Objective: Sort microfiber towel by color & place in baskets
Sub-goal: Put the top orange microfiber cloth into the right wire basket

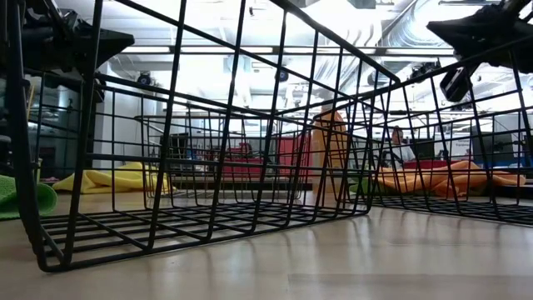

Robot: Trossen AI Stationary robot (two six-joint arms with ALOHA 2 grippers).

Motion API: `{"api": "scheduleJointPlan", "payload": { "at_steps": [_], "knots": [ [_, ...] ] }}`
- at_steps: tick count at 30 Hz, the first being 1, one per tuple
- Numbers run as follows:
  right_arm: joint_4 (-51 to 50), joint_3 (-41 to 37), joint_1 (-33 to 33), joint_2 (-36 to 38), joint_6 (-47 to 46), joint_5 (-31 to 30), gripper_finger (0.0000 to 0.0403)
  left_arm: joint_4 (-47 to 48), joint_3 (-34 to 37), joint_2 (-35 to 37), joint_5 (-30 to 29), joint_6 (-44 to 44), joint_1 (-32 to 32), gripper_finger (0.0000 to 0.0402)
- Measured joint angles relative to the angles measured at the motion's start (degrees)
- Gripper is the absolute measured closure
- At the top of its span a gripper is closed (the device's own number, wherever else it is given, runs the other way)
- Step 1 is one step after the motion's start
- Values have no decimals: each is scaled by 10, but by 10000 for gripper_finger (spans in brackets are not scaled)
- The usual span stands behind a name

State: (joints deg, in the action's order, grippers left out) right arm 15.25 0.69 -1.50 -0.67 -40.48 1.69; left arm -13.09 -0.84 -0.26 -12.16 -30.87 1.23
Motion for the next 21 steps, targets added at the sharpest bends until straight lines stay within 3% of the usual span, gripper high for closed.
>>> {"api": "scheduleJointPlan", "payload": {
  "at_steps": [3,7,9,15,18,21],
  "knots": [
    [4,0,-1,0,8,51,402,0,0,0,0,0,0,402],
    [81,0,0,0,-26,14,402,0,0,0,0,0,0,401],
    [115,1,-1,0,-34,-39,402,0,0,0,0,0,0,401],
    [55,0,15,-19,45,-317,402,0,0,0,0,0,0,402],
    [-24,41,44,-50,30,-353,397,0,0,0,0,0,0,402],
    [-223,145,79,-117,-40,-381,377,0,0,0,0,0,0,401]
  ]
}}
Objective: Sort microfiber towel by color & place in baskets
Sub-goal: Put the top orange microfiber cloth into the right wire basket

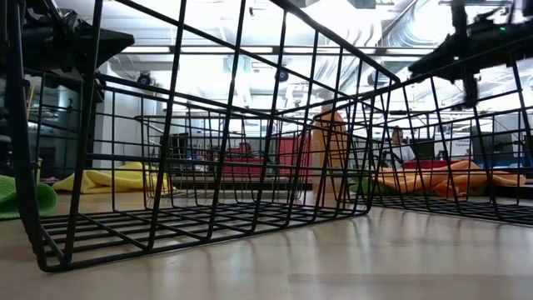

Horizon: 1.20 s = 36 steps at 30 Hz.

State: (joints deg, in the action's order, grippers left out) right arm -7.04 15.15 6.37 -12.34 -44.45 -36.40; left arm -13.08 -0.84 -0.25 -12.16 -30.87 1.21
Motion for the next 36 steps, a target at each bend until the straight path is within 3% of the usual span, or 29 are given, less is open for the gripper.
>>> {"api": "scheduleJointPlan", "payload": {
  "at_steps": [3,6,8,12,17,21,26,30,36],
  "knots": [
    [-170,101,49,-112,5,-56,346,0,0,0,0,0,0,402],
    [-244,168,111,-228,9,-113,312,0,0,0,0,0,0,401],
    [-255,201,160,-301,0,-79,288,0,0,0,0,0,0,402],
    [-301,255,259,-432,-76,65,247,0,0,0,0,0,0,402],
    [-442,303,361,-546,-220,111,207,0,0,0,0,0,0,402],
    [-520,311,402,-581,-209,164,187,0,0,0,0,0,0,401],
    [-581,303,410,-574,-328,179,175,0,0,0,0,0,0,401],
    [-506,272,425,-574,-359,142,174,0,0,0,0,0,0,401],
    [-419,225,445,-574,-386,199,174,0,0,0,0,0,0,402]
  ]
}}
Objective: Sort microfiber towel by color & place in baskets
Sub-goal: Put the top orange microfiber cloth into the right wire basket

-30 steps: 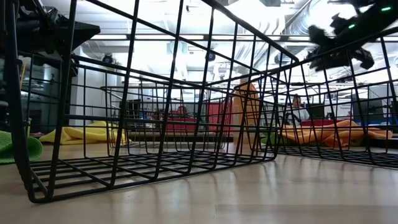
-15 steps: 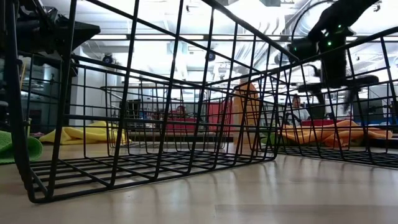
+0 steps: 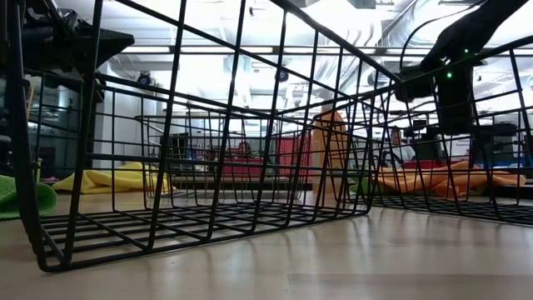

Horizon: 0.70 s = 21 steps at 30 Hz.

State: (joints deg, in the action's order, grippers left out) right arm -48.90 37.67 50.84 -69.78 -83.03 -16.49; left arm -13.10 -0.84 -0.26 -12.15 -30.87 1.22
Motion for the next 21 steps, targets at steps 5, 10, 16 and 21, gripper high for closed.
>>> {"api": "scheduleJointPlan", "payload": {
  "at_steps": [5,10,16,21],
  "knots": [
    [7,-17,13,0,-32,-61,186,0,0,0,0,0,0,402],
    [24,-6,9,4,52,-75,333,0,0,0,0,0,0,401],
    [47,26,-12,49,79,-75,391,0,0,0,0,0,0,401],
    [46,105,-28,125,258,-130,399,0,0,0,0,0,0,401]
  ]
}}
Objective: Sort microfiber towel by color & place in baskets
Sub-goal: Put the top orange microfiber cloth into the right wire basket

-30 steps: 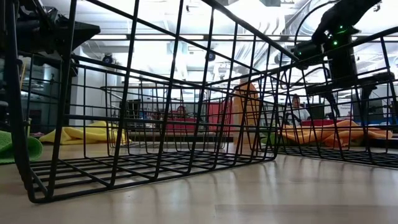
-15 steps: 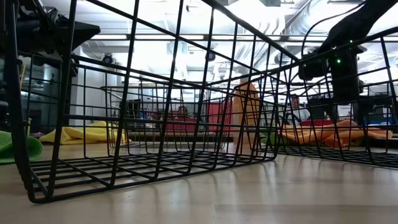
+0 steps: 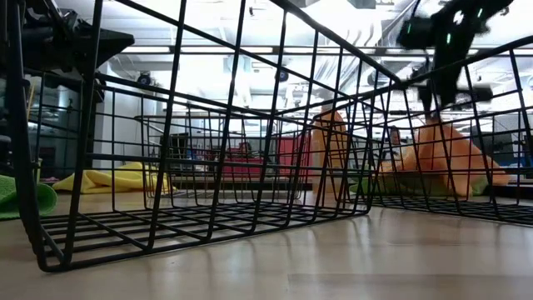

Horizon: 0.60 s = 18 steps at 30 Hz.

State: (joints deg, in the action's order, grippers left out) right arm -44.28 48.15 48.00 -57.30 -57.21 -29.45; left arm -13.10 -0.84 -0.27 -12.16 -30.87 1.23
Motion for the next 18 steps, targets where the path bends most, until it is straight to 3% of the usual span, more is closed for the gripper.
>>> {"api": "scheduleJointPlan", "payload": {
  "at_steps": [4,8,11,14,18],
  "knots": [
    [67,69,-44,65,60,-9,400,0,0,0,0,0,0,402],
    [142,137,-109,110,178,31,401,0,0,0,0,0,0,402],
    [137,192,-169,125,248,98,402,0,0,0,0,0,0,402],
    [123,229,-237,131,261,175,402,0,0,0,0,0,0,401],
    [108,239,-337,131,262,201,402,0,0,0,0,0,0,402]
  ]
}}
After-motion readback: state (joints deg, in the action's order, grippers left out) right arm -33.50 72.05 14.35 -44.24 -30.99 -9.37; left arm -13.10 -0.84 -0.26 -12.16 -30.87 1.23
